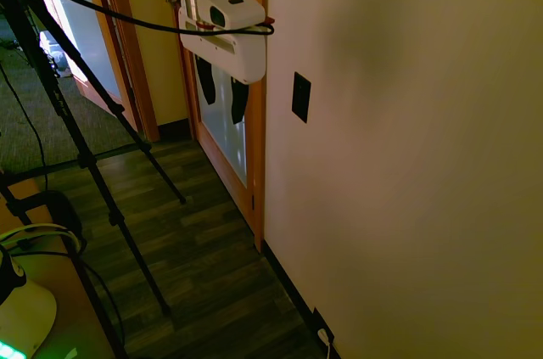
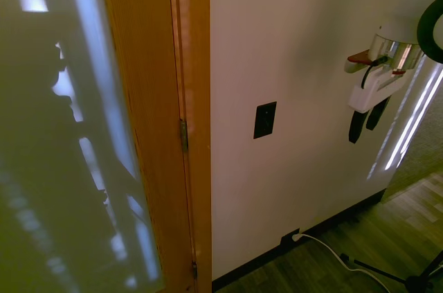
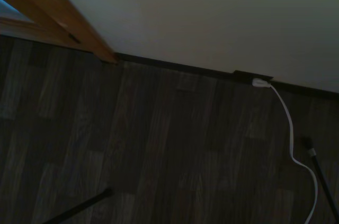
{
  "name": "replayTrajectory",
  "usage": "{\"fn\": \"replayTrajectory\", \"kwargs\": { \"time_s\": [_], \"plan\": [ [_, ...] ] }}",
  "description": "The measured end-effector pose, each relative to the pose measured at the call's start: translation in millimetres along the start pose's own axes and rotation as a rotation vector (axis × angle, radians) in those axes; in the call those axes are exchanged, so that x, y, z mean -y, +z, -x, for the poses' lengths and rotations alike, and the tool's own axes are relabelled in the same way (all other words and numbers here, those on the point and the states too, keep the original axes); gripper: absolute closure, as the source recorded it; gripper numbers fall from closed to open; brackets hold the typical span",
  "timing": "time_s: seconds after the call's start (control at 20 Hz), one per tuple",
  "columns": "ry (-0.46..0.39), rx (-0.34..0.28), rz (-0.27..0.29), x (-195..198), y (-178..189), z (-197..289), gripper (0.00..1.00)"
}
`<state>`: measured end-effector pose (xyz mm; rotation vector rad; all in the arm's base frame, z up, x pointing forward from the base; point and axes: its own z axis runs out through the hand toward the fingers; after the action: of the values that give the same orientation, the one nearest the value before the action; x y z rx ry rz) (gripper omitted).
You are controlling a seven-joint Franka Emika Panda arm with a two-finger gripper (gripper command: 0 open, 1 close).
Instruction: Turn on the light
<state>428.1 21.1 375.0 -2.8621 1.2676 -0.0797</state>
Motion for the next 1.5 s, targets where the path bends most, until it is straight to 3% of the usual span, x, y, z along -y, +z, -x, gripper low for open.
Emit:
{"fn": "replayTrajectory", "kwargs": {
  "time_s": [0.35,1.05,1.5],
  "plan": [
    [-0.01,-0.036,-0.039,15,2,5,0.0],
    [0.111,-0.234,-0.116,100,38,0,0.0],
    [0.174,-0.257,-0.15,148,62,-47,0.0]
  ]
}}
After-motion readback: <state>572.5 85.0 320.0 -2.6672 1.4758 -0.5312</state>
